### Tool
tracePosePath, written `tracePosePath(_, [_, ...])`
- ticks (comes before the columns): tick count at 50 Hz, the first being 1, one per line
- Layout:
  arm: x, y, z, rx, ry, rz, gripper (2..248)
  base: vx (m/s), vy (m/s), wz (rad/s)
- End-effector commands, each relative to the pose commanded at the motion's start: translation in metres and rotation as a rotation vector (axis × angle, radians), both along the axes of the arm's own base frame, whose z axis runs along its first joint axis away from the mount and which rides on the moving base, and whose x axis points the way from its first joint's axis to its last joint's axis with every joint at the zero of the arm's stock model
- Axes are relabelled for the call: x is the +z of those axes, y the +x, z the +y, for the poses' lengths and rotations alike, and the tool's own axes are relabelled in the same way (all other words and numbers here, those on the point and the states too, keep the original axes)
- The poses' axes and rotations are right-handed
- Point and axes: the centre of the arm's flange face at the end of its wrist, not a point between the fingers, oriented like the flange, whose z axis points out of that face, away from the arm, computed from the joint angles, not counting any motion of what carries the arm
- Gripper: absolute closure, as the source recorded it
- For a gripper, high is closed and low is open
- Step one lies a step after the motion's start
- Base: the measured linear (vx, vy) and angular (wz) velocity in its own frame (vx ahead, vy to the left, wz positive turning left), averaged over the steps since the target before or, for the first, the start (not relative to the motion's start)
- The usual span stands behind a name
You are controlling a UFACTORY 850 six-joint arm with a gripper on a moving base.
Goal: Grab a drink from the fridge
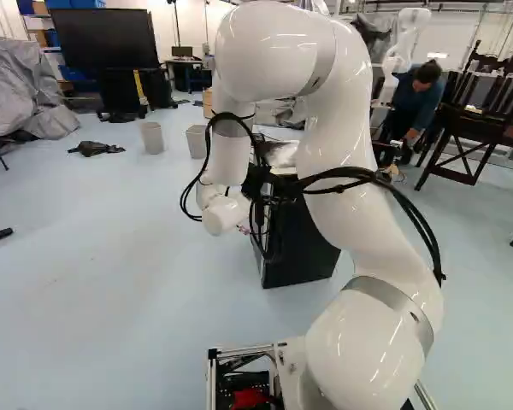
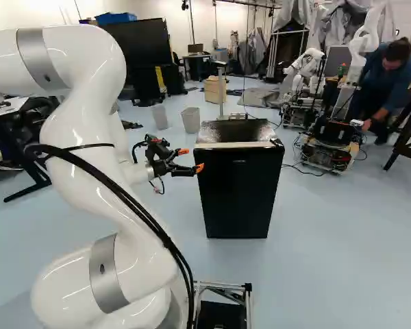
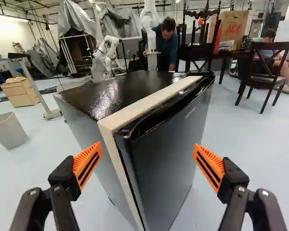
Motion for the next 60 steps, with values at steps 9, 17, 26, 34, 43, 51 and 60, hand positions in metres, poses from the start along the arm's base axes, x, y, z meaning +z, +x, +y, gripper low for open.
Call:
tracePosePath(9, [0.0,0.004,-0.003,-0.011,0.002,-0.003,3,0.0,0.0,0.0])
tracePosePath(17, [0.0,0.007,-0.006,-0.02,0.003,-0.005,3,0.0,0.0,0.0])
tracePosePath(26, [0.0,0.01,-0.01,-0.03,0.004,-0.007,3,0.0,0.0,0.0])
tracePosePath(34, [0.0,0.011,-0.013,-0.038,0.004,-0.007,3,0.0,0.0,0.0])
tracePosePath(43, [0.0,0.013,-0.016,-0.047,0.004,-0.008,3,0.0,0.0,0.0])
tracePosePath(51, [0.0,0.013,-0.019,-0.054,0.004,-0.007,3,0.0,0.0,0.0])
tracePosePath(60, [0.0,0.009,-0.023,-0.057,0.001,-0.001,3,0.0,0.0,0.0])
